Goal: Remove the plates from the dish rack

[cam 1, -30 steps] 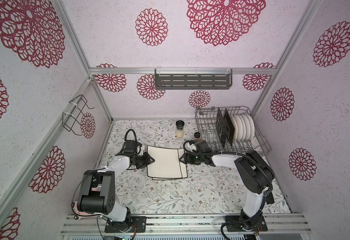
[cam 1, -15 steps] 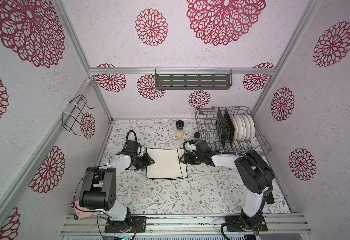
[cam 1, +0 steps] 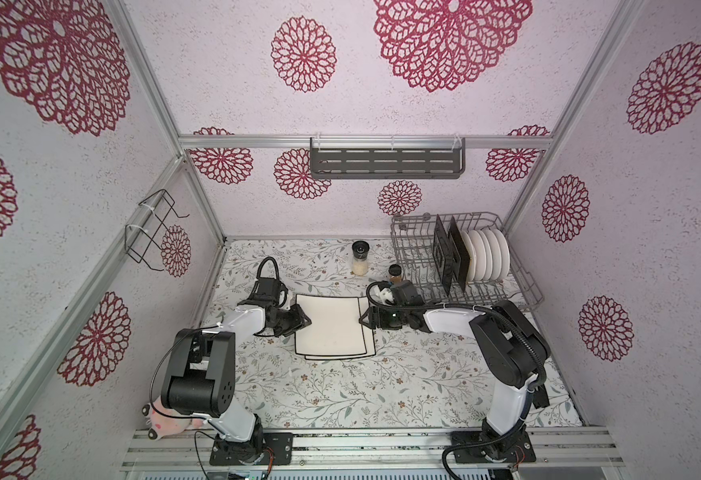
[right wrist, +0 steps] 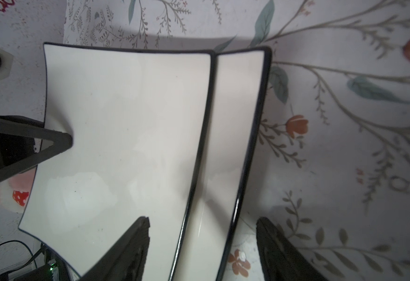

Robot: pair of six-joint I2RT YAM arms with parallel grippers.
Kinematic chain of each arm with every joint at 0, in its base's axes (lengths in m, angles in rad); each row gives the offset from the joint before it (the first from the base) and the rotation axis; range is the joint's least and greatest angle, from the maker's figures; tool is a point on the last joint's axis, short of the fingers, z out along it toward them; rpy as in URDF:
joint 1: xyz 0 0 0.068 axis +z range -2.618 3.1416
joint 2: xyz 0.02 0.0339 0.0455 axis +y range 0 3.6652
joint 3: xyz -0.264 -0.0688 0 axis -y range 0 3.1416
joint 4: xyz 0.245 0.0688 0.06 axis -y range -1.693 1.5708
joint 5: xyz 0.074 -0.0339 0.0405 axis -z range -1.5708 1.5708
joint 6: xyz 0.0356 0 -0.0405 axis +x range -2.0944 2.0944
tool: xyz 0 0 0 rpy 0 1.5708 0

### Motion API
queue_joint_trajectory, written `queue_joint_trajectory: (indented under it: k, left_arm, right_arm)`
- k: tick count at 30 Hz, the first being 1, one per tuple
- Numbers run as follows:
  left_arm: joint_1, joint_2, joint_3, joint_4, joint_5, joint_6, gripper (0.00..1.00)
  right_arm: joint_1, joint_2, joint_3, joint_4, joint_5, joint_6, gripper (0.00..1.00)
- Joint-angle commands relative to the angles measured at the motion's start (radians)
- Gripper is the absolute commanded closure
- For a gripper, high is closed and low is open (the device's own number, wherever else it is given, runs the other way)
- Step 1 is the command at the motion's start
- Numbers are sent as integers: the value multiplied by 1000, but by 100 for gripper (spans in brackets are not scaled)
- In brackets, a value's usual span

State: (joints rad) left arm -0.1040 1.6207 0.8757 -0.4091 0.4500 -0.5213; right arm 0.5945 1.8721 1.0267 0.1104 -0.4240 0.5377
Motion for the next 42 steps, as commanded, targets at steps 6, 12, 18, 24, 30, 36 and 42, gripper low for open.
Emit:
queue_joint_trajectory:
  k: [6,12,18,24,30,36,42]
  left_arm:
    - [-22,49,25,-53,-84,36,63]
    - [-44,74,31,-73,-123,50,62]
    - [-60,99,44,-103,-165,63,62]
    - [-70,111,49,-121,-197,71,61]
    - [-74,113,55,-125,-205,72,61]
    - [-88,119,69,-143,-255,84,62]
    - [-111,148,94,-152,-282,98,64]
  right_arm:
    - [-1,-18,35,-26,16,-29,29]
    - [-1,-16,35,-28,14,-25,30]
    - [-1,-1,56,-36,-15,-29,30]
    - [-1,1,72,-52,-12,-28,30]
    - [0,2,115,-106,-1,-56,32]
    - [-1,-4,133,-134,8,-67,33]
    - [-1,-7,137,-158,28,-79,33]
